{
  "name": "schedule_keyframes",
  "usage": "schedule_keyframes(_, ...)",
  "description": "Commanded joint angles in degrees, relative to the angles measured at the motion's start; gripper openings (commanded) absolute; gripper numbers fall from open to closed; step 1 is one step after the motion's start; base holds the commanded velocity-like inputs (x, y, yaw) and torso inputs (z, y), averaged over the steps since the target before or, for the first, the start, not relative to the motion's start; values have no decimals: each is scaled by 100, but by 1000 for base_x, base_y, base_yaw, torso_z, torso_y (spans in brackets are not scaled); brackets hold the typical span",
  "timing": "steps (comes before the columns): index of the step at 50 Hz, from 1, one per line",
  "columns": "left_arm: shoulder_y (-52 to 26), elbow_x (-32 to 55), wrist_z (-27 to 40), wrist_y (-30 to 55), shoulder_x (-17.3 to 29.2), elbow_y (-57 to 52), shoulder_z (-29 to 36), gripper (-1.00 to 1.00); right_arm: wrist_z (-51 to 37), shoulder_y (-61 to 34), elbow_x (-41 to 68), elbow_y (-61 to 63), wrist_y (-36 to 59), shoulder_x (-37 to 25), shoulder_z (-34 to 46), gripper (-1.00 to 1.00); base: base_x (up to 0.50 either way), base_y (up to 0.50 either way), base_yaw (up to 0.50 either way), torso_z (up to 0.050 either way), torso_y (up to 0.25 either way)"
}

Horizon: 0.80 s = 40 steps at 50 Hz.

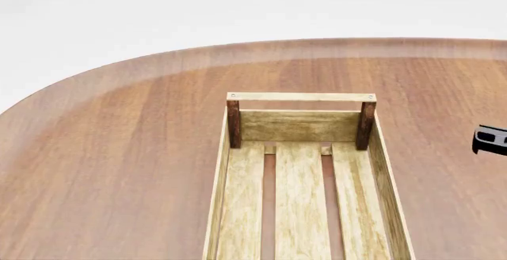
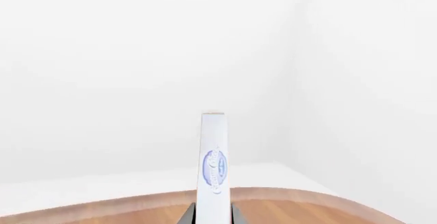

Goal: Pick up the cream cheese and put it in the tray.

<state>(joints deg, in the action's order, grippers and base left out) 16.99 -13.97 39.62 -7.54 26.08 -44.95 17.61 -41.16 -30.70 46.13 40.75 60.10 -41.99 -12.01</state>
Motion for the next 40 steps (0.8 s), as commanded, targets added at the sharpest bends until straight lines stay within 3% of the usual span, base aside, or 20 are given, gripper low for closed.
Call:
schedule_keyframes(1, 3, 17, 11, -3, 12, 2, 0, 100, 492, -394, -359, -488, -390, -108, 542, -100, 0, 0, 0, 0, 0)
schedule_keyframes(11, 7, 12, 15, 9, 18, -8, 10, 100, 924, -345, -434, -779, -722, -190, 667, -100, 0, 0, 0, 0, 1)
schedule_keyframes(40, -50, 41, 9, 53, 27, 11, 32, 100, 2741, -903, -537, -1020, -1601, -169, 1989, -100, 0, 0, 0, 0, 0)
